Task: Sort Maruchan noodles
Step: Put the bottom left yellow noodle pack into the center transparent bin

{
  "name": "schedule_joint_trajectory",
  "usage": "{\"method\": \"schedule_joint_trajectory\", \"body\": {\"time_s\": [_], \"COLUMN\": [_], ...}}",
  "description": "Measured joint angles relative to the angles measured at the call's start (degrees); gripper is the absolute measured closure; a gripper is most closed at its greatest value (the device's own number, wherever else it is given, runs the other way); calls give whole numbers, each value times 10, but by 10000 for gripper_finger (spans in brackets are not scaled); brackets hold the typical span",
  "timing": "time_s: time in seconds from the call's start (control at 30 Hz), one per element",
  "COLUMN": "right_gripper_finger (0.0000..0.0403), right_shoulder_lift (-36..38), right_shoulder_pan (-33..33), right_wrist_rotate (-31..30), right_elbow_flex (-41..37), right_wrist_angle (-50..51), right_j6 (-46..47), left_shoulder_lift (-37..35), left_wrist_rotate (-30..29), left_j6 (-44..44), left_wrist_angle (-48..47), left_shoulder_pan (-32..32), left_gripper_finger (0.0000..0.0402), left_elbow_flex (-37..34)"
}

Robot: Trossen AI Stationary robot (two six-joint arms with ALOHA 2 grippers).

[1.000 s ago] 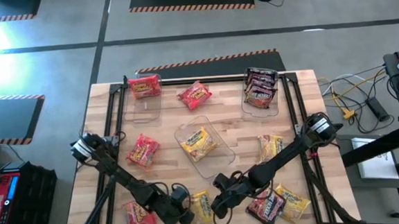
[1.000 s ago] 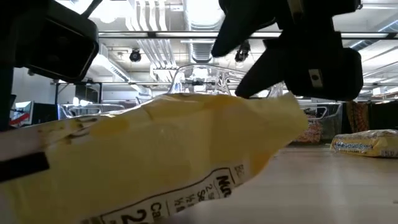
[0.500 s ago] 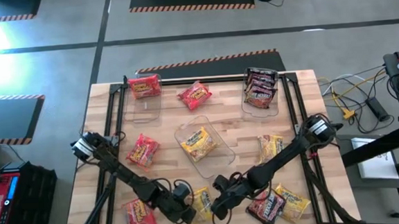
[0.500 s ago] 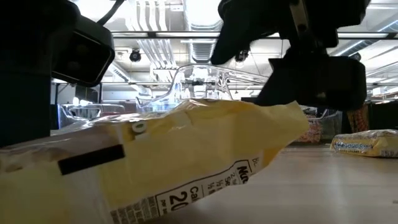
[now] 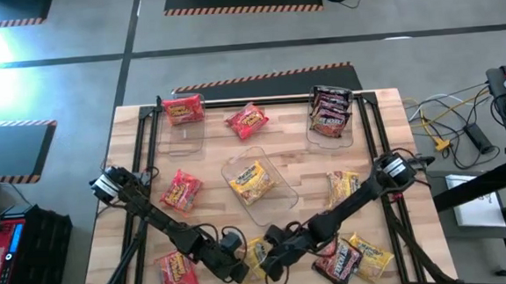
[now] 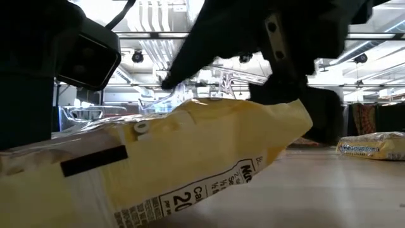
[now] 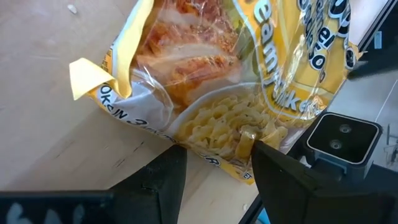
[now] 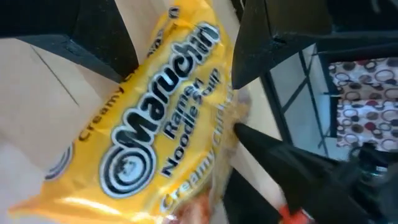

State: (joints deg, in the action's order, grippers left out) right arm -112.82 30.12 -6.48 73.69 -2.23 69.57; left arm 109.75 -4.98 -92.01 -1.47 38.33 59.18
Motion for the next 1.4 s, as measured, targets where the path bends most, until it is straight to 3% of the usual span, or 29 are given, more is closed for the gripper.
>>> {"method": "schedule_joint_trajectory", "body": {"time_s": [0.4,1.07,1.4], "right_gripper_finger": [182,295,334], "right_shoulder_lift": [-6,-6,-1], "right_shoulder_pan": [-4,-5,-5], "right_wrist_rotate": [-30,-32,-27], "right_elbow_flex": [0,0,0], "right_wrist_angle": [-38,-39,-38], "right_j6": [-44,-35,-26], "left_shoulder_lift": [0,1,-6], "left_wrist_rotate": [5,0,-10], "left_j6": [3,4,45], "left_wrist_angle": [2,5,3], "left_shoulder_pan": [-3,-5,-6], "left_gripper_finger": [242,242,242], "left_elbow_flex": [-4,-4,-6]}}
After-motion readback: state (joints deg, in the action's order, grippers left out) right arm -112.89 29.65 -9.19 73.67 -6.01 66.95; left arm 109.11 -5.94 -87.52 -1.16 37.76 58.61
